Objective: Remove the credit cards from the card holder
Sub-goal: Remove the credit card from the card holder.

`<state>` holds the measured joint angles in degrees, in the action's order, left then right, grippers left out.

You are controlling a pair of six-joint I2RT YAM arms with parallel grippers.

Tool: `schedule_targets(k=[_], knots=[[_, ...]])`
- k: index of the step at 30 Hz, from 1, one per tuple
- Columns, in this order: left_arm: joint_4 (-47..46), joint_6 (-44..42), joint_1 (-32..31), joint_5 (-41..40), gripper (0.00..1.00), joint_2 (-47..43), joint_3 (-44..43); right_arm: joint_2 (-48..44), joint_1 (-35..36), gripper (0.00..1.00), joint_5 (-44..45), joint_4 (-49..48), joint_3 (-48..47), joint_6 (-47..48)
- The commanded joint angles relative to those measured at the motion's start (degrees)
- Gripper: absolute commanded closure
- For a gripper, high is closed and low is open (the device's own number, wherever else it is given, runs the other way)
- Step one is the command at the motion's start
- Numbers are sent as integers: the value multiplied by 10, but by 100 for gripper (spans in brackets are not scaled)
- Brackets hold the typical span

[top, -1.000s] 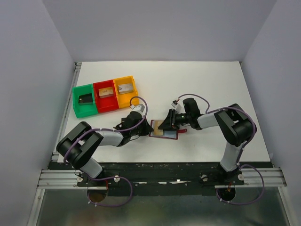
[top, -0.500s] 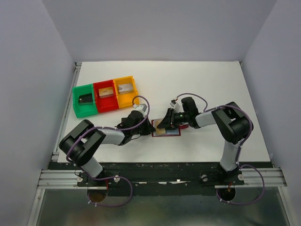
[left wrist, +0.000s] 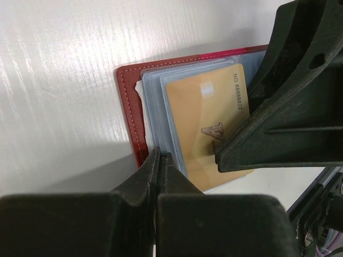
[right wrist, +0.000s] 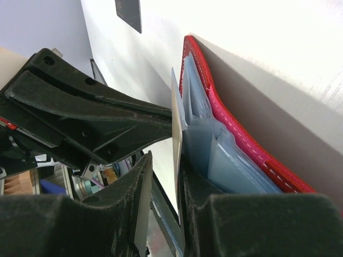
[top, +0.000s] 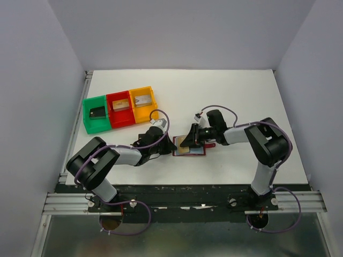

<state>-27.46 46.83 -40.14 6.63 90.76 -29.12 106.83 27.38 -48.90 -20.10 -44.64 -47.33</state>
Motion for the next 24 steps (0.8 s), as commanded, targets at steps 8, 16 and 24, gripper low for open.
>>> schedule_targets(k=[8, 16, 24], knots=[[56, 24, 8, -30, 100, -5, 33, -50, -7, 68, 9, 51, 7, 36], [60, 27, 11, -36, 100, -13, 38, -73, -16, 70, 16, 77, 14, 52], [72, 23, 13, -39, 100, -23, 37, -87, -29, 74, 23, 85, 29, 62]])
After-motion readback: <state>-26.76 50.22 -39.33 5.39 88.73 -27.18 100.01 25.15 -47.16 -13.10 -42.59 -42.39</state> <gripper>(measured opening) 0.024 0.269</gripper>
